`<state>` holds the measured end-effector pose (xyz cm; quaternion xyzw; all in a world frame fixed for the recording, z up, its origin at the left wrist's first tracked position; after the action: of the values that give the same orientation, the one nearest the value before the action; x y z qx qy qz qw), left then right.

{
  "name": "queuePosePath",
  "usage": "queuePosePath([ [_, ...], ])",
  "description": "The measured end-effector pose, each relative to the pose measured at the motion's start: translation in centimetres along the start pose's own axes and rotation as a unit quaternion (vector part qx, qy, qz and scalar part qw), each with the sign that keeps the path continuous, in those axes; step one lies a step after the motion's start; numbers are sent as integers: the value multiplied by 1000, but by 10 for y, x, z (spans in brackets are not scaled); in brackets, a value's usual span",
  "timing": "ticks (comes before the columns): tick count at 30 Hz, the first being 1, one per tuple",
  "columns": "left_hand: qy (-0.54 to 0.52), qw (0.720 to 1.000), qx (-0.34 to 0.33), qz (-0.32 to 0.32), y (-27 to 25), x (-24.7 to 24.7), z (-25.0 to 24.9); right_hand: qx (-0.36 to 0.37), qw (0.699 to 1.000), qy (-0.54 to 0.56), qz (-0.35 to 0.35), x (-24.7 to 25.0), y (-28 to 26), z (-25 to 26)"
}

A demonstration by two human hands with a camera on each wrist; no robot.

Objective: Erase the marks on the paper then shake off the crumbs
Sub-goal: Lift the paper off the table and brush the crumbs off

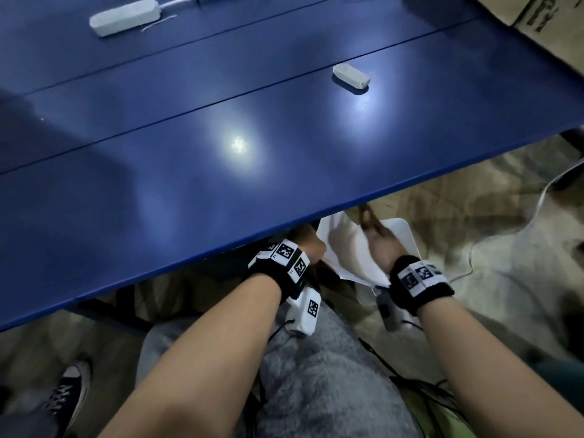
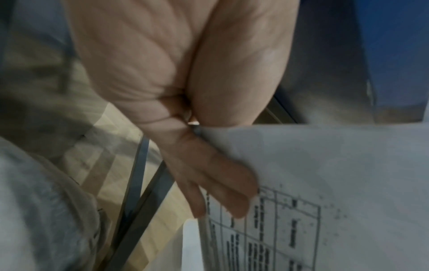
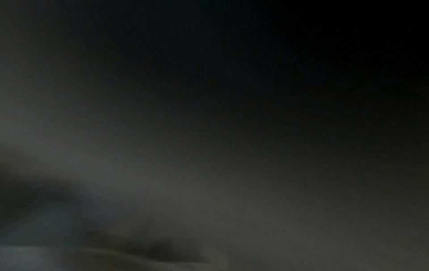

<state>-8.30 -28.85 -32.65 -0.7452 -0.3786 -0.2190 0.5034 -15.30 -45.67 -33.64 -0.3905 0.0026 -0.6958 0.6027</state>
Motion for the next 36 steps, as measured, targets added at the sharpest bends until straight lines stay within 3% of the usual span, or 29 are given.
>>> queuePosePath([
  [2,-1,999,-32,13,-2,-7,-14,121,990,2,67,-29,-23,54],
  [4,7,999,-35,23,0,-15,-14,215,970,-69,93,-56,-23,64],
  [5,2,999,-30,25,0,-16,-13,188,973,-77,111,-62,-9,48],
  [7,24,1000,-19,7,0,-7,-9,47,983,-83,160,-70,23,-16],
  [9,29,1000,-8,-1,0,-2,-4,-106,970,-117,182,-66,40,-83],
  [11,18,1000,-11,-14,1,5,-2,-191,953,-168,162,-45,39,-114],
  [13,5,1000,-11,-19,2,8,-4,-200,958,-195,66,-8,40,-101],
  [14,5,1000,-13,-17,1,7,-5,-153,973,-170,27,3,37,-77],
  [15,3,1000,-18,-18,1,5,-9,-63,992,-109,-5,4,33,-42],
  [17,-6,1000,-24,-14,2,-5,-15,116,991,60,19,-15,7,26],
  [18,-17,999,-32,-10,1,-10,-19,185,978,75,55,-30,-8,54],
  [20,-34,998,-42,-17,2,-10,-19,236,966,-23,105,-61,-16,58],
  [22,-22,999,-26,-12,3,-8,-11,178,972,-78,129,-70,-5,27],
  [25,-23,999,-25,-13,1,1,-7,-63,980,-54,184,-73,2,-56],
  [27,-5,999,-37,-14,-3,8,-12,-177,962,-116,171,-61,5,-100],
  [28,5,999,-40,-14,-4,11,-13,-194,958,-151,146,-49,9,-106],
  [30,10,999,-40,-11,-3,10,-12,-142,977,-155,26,-13,22,-84],
  [31,12,999,-43,-9,-4,9,-15,-88,991,-105,-12,-3,22,-62],
  [33,25,998,-50,-3,-6,3,-24,30,998,45,-22,-7,6,-7],
  [34,25,998,-56,1,-8,-1,-29,90,994,65,-7,-17,1,17],
  [36,27,997,-69,-2,-7,-7,-35,141,990,-5,30,-46,0,34],
])
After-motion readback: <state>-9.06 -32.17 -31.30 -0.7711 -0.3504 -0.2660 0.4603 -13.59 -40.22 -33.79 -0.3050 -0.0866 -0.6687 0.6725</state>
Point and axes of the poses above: each hand's wrist, its own y-axis towards the middle knuckle, its own x-axis out of the back of the hand, z = x × y, the point moved 10 cm from there along y, towards the middle knuckle, and after that the axes turned 7 degrees about -y, right-handed, at the moved point
